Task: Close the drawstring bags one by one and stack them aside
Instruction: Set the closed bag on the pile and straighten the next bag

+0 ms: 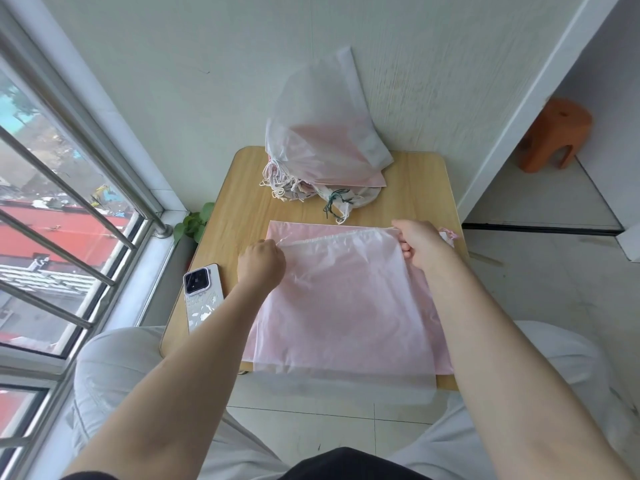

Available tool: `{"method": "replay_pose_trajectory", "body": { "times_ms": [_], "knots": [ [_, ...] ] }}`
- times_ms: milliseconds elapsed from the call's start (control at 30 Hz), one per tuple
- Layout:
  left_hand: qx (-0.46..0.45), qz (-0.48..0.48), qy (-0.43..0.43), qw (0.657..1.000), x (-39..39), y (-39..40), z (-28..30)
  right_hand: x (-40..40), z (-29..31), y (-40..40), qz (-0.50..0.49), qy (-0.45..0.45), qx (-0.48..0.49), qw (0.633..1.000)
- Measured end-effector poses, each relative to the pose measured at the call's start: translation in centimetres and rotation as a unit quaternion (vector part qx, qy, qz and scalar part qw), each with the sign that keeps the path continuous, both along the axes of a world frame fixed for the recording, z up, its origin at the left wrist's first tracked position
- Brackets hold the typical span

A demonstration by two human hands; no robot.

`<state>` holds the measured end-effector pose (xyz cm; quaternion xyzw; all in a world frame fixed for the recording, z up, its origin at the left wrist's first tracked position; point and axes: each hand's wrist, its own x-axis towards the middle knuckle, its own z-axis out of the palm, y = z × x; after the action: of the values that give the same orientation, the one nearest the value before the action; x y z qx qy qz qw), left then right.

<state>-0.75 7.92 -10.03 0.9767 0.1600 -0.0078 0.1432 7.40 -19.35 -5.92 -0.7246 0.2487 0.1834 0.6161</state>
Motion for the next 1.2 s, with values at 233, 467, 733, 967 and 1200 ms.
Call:
{"method": "replay_pose_trajectory", "body": {
  "times_ms": [233, 467, 733, 967, 1200],
  "knots": [
    [-0.140, 0.209, 0.049, 0.967, 0.1, 3.5, 0.3, -0.4, -0.1, -0.9, -0.196, -0.029, 0.004, 0.980],
    [-0.658, 0.349, -0.095, 0.661, 1.7, 1.5, 2.8, -0.8, 0.9, 0.9, -0.206, -0.036, 0.369, 0.905],
    [-0.805, 0.250, -0.101, 0.529, 1.4, 0.6, 5.6, -1.2, 1.8, 2.6, -0.081, -0.024, 0.357, 0.930],
    [-0.571, 0.194, -0.043, 0.797, 1.6, -0.1, 5.3, -1.4, 1.7, 4.0, 0.025, -0.135, 0.008, 0.991],
    [-0.128, 0.035, -0.019, 0.991, 0.9, 1.2, 3.3, -1.9, 0.8, 3.5, 0.263, -0.252, -0.451, 0.815]
  ]
}}
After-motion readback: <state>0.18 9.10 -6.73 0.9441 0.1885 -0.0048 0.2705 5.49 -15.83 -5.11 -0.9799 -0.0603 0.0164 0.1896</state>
